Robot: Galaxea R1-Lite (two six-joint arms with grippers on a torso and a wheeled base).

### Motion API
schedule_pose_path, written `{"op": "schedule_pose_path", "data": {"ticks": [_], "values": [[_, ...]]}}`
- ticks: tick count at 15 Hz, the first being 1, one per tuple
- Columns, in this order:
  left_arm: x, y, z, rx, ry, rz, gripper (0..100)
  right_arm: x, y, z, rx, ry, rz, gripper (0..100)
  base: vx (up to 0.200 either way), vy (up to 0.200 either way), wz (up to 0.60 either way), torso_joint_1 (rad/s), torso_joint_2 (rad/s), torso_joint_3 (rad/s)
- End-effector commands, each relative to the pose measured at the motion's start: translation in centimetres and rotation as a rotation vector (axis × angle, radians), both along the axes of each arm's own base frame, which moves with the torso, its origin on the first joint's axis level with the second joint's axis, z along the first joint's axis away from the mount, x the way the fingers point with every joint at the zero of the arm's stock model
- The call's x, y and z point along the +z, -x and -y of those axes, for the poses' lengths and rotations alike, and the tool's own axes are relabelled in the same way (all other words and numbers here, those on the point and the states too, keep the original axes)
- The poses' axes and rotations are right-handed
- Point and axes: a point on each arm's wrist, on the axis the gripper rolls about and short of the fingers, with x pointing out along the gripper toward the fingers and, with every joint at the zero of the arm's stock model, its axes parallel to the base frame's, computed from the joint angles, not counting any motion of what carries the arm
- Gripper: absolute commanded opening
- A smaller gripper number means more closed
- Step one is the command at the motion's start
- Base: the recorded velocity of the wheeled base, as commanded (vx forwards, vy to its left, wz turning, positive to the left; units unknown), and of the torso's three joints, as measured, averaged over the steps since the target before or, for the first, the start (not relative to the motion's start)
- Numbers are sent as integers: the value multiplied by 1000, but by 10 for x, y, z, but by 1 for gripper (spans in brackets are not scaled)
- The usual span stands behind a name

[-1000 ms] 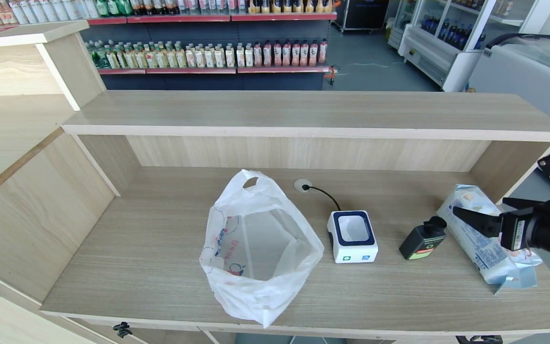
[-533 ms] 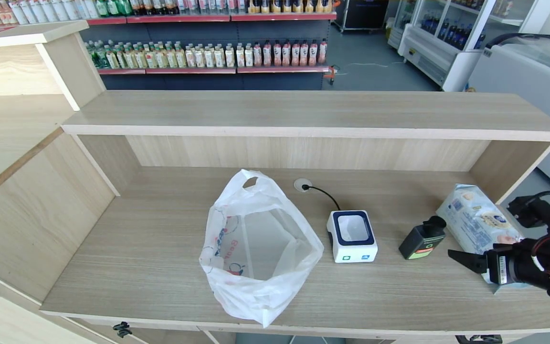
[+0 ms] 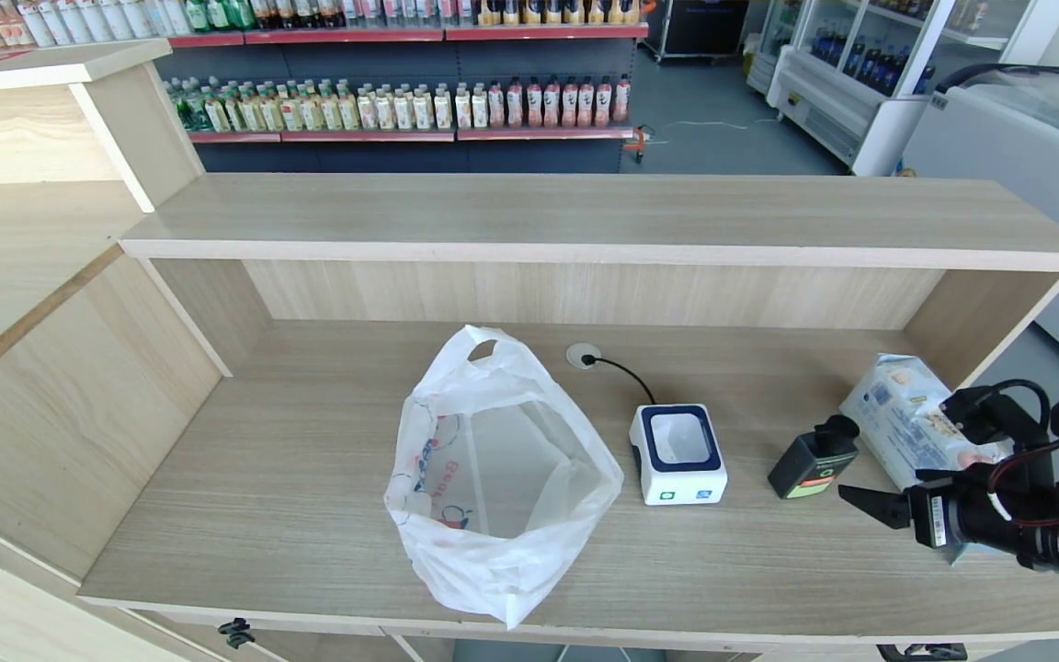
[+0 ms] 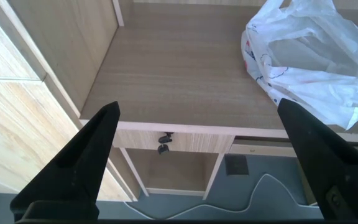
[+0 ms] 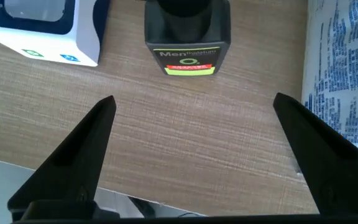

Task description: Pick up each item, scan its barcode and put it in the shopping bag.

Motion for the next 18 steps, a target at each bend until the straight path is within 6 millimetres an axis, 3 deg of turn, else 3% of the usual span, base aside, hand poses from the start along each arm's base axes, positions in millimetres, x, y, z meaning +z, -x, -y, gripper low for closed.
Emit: {"op": "schedule_pose_path", "data": {"ticks": [1, 7, 14, 18], "values": [[0, 0, 0, 1, 0, -1, 100, -19, -13, 2, 34, 10, -24, 100, 0, 0, 0, 0, 0, 0], [0, 0, 0, 2, 0, 1, 100, -34, -22, 1, 119, 4, -31, 100, 0, 0, 0, 0, 0, 0], [0, 0, 0, 2, 0, 1, 100, -35, -62, 1, 197, -13, 68, 100, 0, 0, 0, 0, 0, 0], [0, 0, 0, 2, 0, -1, 100, -43, -67, -2, 257, -18, 56, 100, 0, 0, 0, 0, 0, 0]]}}
